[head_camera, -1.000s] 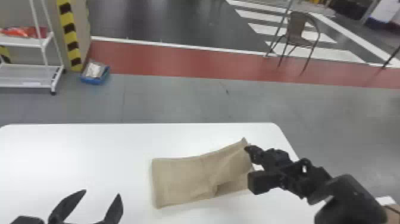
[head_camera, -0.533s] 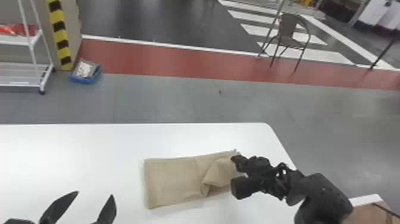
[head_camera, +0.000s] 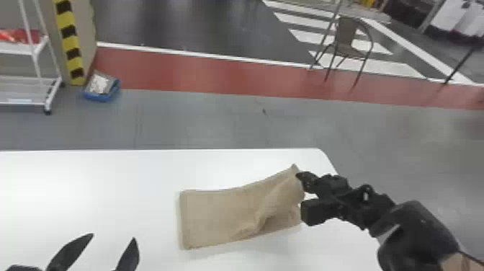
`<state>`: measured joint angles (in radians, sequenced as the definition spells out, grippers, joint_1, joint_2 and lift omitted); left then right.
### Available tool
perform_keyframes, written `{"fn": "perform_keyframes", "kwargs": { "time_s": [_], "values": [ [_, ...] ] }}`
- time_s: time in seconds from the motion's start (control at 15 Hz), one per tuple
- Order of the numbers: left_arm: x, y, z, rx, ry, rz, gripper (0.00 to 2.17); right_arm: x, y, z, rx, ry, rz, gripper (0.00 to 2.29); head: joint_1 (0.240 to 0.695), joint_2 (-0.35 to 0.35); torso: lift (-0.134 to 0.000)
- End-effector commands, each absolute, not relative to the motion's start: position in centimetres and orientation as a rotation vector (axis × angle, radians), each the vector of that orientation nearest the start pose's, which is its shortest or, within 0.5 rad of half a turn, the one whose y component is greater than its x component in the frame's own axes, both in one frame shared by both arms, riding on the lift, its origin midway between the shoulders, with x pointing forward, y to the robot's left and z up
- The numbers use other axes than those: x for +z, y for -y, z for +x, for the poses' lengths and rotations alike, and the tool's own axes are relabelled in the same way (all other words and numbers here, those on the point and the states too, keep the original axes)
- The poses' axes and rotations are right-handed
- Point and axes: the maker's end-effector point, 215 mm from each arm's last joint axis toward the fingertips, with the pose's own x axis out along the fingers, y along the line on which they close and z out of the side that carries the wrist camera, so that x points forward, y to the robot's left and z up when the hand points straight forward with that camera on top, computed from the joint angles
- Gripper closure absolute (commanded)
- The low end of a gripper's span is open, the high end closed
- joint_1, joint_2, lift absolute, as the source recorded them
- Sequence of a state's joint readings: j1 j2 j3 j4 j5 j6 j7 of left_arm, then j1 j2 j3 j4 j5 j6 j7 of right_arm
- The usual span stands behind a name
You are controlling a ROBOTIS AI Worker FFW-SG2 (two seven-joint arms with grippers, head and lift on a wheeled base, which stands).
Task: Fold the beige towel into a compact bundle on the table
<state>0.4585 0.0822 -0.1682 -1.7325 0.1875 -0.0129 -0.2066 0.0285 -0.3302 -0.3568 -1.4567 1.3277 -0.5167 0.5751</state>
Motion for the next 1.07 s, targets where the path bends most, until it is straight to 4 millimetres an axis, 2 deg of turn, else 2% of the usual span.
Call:
{"fn": "perform_keyframes", "kwargs": {
  "time_s": [0.0,0.13,0.27,0.67,0.73,0.87,0.93,1.0],
  "values": [
    [-48.2,-9.7,40.5,-0.376,-0.295,-0.195,0.09,-49.9,41.2,51.1,0.646,-0.470,-1.584,1.69,0.695,-0.350,0.000],
    [-48.2,-9.3,40.4,-0.381,-0.296,-0.195,0.09,-52.3,40.6,50.8,0.684,-0.507,-1.586,1.69,0.695,-0.350,0.000],
    [-48.2,-9.3,40.3,-0.383,-0.297,-0.193,0.09,-52.8,40.7,51.1,0.691,-0.519,-1.587,1.61,0.695,-0.350,0.000],
    [-48.2,-9.2,40.4,-0.382,-0.297,-0.181,0.09,-49.7,42.1,52.7,0.640,-0.468,-1.596,1.61,0.695,-0.350,0.000],
    [-48.2,-9.2,40.5,-0.382,-0.297,-0.181,0.09,-49.7,42.8,52.5,0.639,-0.482,-1.602,1.52,0.695,-0.350,0.000],
    [-48.3,-9.2,40.6,-0.383,-0.300,-0.181,0.09,-49.3,45.3,52.3,0.602,-0.518,-1.599,0.50,0.695,-0.350,0.000],
    [-48.3,-9.2,40.6,-0.383,-0.301,-0.180,0.09,-49.0,46.7,52.4,0.576,-0.535,-1.588,0.15,0.695,-0.350,0.000],
    [-48.3,-9.2,40.8,-0.383,-0.300,-0.179,0.09,-48.7,48.1,52.5,0.549,-0.553,-1.578,0.08,0.695,-0.350,0.000]
  ]
}}
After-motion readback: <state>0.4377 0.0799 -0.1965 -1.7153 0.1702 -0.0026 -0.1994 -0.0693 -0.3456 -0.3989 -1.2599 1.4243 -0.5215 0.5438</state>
